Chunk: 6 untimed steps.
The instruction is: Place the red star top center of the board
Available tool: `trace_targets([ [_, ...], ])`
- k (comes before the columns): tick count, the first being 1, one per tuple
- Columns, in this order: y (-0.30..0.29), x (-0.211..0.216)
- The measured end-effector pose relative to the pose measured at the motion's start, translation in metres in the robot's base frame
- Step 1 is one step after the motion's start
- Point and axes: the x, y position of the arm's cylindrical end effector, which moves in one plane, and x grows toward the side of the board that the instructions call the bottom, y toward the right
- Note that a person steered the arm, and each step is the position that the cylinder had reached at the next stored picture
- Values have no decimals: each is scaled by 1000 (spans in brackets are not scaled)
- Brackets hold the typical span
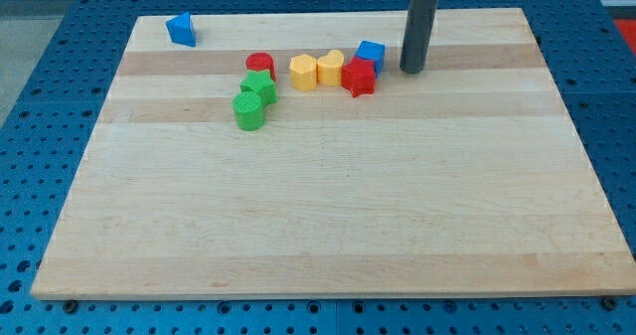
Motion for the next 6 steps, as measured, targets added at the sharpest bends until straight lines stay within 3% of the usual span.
trace_targets([
  [4, -122, -15],
  [6, -133, 8],
])
